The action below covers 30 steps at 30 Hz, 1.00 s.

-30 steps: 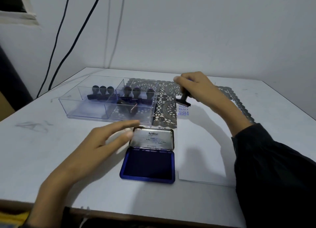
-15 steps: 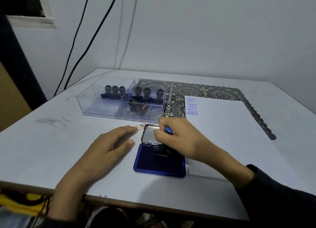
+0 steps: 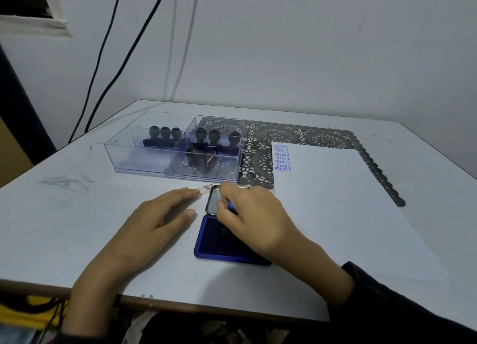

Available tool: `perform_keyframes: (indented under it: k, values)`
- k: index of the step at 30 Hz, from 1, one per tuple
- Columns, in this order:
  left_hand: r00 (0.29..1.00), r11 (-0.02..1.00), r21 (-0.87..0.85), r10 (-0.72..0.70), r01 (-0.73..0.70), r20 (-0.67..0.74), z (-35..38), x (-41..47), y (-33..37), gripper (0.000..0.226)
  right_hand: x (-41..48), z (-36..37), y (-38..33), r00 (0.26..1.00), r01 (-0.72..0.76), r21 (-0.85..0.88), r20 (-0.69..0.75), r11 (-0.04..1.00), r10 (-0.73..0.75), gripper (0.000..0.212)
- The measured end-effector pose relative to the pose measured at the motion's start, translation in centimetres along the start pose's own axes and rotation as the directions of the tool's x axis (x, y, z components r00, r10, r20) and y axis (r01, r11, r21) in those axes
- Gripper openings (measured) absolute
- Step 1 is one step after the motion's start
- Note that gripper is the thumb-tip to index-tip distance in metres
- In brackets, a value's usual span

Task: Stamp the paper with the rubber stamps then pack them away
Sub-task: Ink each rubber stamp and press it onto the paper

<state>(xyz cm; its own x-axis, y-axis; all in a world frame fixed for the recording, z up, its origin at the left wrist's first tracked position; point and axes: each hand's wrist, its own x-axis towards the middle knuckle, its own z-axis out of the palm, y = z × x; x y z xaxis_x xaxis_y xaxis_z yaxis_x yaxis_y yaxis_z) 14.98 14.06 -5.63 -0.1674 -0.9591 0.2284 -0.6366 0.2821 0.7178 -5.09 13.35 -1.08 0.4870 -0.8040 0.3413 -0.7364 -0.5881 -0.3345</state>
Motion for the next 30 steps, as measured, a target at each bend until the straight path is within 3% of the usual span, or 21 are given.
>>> perform_keyframes:
  k: [5, 11, 14, 17, 20, 23, 30]
  values:
    - [1.000, 1.000, 0.010, -0.002, 0.002, -0.005, 0.1, 0.0, 0.0, 0.044, 0.2, -0.4, -0.3, 0.999, 0.036, -0.099, 0.022, 0.994, -0.034, 0.018]
    - [1.000, 1.000, -0.009, 0.015, -0.015, -0.003, -0.1, 0.6, 0.1, 0.037, 0.5, -0.7, 0.0, 0.997, 0.054, -0.085, 0.068, 0.995, -0.048, 0.022]
    - [0.999, 0.998, -0.052, 0.042, -0.043, -0.003, -0.1, 1.3, 0.9, 0.032, 1.7, -2.2, 1.4, 0.990, -0.021, 0.124, 0.140, 0.992, 0.004, 0.031]
    - [0.992, 0.992, -0.049, 0.121, -0.119, 0.040, 0.0, 2.4, 2.6, 0.031, 3.4, -5.5, 5.0, 0.982, -0.136, 0.352, -0.079, 0.926, 0.174, 0.034]
    - [0.959, 0.972, -0.043, 0.234, -0.230, 0.158, 0.9, 3.9, 4.9, 0.038, 5.1, -7.6, 9.6, 0.920, -0.258, 0.246, -0.231, 0.934, 0.315, 0.035]
    - [0.908, 0.945, 0.013, 0.311, -0.328, 0.281, 2.6, 5.7, 6.9, 0.041, 6.4, -7.0, 13.0, 0.900, -0.365, 0.119, -0.207, 0.923, 0.383, 0.027]
    - [0.849, 0.845, 0.304, 0.282, -0.440, 0.448, 5.9, 7.5, 8.5, 0.059, 8.3, -4.1, 14.7, 0.961, -0.257, -0.015, -0.113, 0.966, 0.254, 0.027]
